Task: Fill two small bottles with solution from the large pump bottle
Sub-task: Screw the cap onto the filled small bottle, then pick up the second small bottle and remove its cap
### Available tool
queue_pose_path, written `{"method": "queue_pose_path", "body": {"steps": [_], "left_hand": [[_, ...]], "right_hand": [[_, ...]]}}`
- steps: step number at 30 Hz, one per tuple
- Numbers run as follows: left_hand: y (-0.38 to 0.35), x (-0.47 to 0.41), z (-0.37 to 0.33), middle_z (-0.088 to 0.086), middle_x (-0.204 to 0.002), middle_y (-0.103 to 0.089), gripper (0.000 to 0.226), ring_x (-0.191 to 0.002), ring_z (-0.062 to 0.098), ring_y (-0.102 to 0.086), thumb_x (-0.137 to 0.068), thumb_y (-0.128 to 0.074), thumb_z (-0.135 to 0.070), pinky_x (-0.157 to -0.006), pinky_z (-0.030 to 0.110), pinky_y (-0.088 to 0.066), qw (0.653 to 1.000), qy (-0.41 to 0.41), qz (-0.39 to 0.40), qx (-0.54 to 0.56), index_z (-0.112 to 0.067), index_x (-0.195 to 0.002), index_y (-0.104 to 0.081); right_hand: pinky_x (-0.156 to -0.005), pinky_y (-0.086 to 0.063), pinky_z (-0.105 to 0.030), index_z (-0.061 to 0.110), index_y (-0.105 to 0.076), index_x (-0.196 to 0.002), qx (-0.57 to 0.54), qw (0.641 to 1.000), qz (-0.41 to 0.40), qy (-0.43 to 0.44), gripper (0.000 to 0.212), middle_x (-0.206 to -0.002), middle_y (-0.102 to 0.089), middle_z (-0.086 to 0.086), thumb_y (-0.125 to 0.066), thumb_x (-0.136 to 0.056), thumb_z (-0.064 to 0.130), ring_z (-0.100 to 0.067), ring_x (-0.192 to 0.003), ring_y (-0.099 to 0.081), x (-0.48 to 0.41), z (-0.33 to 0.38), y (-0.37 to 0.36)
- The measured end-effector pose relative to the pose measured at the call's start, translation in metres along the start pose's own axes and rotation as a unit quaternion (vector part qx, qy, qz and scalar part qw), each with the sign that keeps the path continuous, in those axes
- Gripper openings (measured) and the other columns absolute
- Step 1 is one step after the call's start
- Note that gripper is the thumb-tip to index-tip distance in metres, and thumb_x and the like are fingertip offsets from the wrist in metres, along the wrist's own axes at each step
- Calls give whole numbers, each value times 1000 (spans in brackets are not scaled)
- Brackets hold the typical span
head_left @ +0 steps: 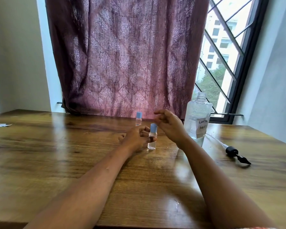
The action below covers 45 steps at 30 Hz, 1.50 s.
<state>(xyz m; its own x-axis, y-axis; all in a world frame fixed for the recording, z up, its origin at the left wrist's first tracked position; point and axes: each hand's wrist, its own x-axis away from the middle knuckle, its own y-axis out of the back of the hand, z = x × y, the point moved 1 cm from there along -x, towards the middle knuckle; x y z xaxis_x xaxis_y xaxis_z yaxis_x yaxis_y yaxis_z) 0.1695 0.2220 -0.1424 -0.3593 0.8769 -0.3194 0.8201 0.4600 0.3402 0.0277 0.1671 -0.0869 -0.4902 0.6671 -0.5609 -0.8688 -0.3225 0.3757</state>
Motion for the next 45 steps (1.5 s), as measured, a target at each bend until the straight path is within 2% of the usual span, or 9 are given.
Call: {"method": "queue_pose_path", "body": {"steps": [2,5,12,18,22,26,29,35,45], "left_hand": [[0,-1,1,-7,-76,-68,29,-88,17,-67,-66,-84,-27,-89,37,-49,1000,3,4,6,-28,-84,-62],[-1,-1,0,-12,-66,-63,27,-77,9,-63,-66,-84,-25,-76,30,-50,1000,4,8,19,-30,-80,-61],[-2,1,-4,-9,-96,-74,36,-107,13,-63,-69,-80,-35,-108,50,-31,999,12,-4,-35,-29,-102,-67],[-5,10,-11,-6,-99,-74,32,-108,15,-62,-72,-78,-33,-110,54,-26,999,8,-28,-37,-28,-103,-68],[-1,16,-12,-16,-106,-70,37,-114,9,-55,-70,-75,-44,-106,56,-14,986,3,-83,-143,-38,-106,-67],[4,14,-11,-13,-116,-67,49,-120,10,-52,-67,-80,-32,-110,56,-16,992,21,-23,-125,-34,-113,-64],[18,9,-11,-13,-125,-62,49,-125,15,-47,-73,-75,-32,-110,58,-10,969,53,-87,-225,-38,-118,-58],[44,-2,5,-2,-135,-54,52,-135,24,-35,-80,-65,-17,-110,59,-9,930,81,-181,-309,-39,-126,-52],[48,-19,18,-4,-125,-60,42,-129,24,-37,-82,-64,-18,-102,53,-13,932,76,-210,-286,-36,-120,-57]], "right_hand": [[-86,-52,-25,12,-67,-109,4,996,83,3,30,-102,-71,-2,-63,-83,-3,-14,-97,-66,2,-1,-4],[-88,-52,-21,10,-69,-108,64,995,73,33,33,-103,-72,-6,-65,-80,-6,-15,-97,-67,2,0,-5],[-61,-43,0,7,-69,-94,77,995,22,52,28,-83,-70,-3,-71,-71,-9,11,-65,-60,1,2,-7],[-59,-46,-4,14,-60,-103,48,998,-38,14,37,-84,-70,-4,-78,-71,8,-5,-70,-62,5,0,-13],[-55,-42,-8,17,-57,-111,106,991,44,-70,48,-89,-59,5,-82,-69,19,-2,-72,-55,9,-14,-14],[-67,-48,-20,14,-65,-109,127,985,32,-112,43,-90,-62,0,-81,-69,18,-10,-79,-55,6,-29,-17],[-77,-50,-34,7,-65,-103,137,981,1,-137,38,-92,-63,-8,-81,-69,15,-17,-82,-56,-7,-34,-17],[-84,-49,-34,4,-63,-109,199,969,-35,-139,43,-103,-64,-9,-79,-71,16,-22,-94,-59,-48,-39,-25],[-82,-43,-29,7,-65,-110,196,962,-62,-181,38,-110,-67,-14,-75,-75,15,-27,-106,-59,-79,-70,-41]]}}
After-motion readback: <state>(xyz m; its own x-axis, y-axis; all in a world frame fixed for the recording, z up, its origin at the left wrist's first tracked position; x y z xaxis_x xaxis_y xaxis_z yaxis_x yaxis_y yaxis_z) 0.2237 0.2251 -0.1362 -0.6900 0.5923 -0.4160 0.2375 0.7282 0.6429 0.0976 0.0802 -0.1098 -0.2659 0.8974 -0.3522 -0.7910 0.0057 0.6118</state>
